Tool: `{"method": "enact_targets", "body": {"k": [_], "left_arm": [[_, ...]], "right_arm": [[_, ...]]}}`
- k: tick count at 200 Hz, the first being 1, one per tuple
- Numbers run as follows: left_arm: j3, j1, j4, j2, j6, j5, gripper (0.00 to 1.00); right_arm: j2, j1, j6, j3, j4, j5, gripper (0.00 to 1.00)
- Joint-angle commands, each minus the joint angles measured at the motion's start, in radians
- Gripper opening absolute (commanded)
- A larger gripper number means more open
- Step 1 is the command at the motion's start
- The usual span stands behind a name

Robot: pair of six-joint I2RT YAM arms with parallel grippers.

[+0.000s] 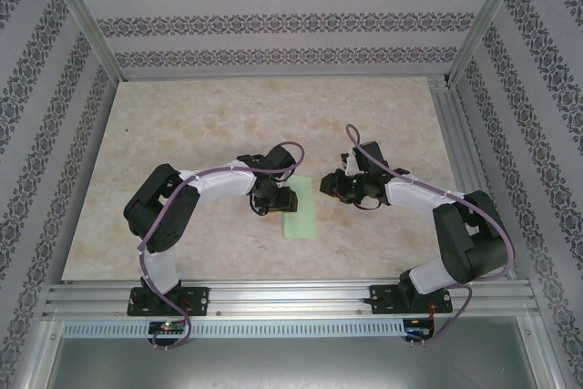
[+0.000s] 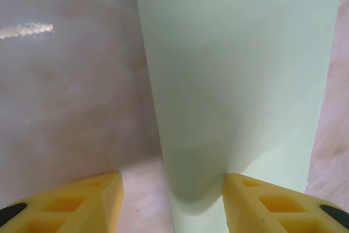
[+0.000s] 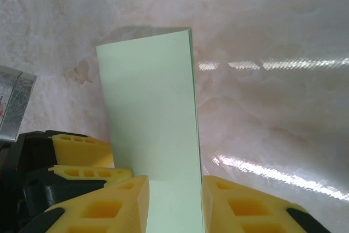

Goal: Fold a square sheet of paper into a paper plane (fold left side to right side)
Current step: First fold in half a square sheet of paper at the center of the table.

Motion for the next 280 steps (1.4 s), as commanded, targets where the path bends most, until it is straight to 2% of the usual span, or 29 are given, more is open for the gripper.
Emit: {"method": "enact_targets", "body": {"k": [1,53,178,280], "left_arm": [[0.011,-0.024,0.035,0.054,0.008,0.000,0.53],[0.015,-0.024,0.043,0.062,-0.008,0.004,0.53],[0.022,-0.025,0.047,0.086,-0.021,0.026,0.54],[0.031,-0.025,0.040,0.092,-0.016,0.030,0.54]], "right_arm": [[0.005,0.023,0.025,0.005,0.009,0.007,0.30],[0.026,0.066,0.049,-0.003,0.025,0.007,0.28],[0.030,0.089,0.070,-0.016,0.029,0.010,0.26],[-0.032,0.081,0.078,-0.011,-0.013,0.080,0.25]]}}
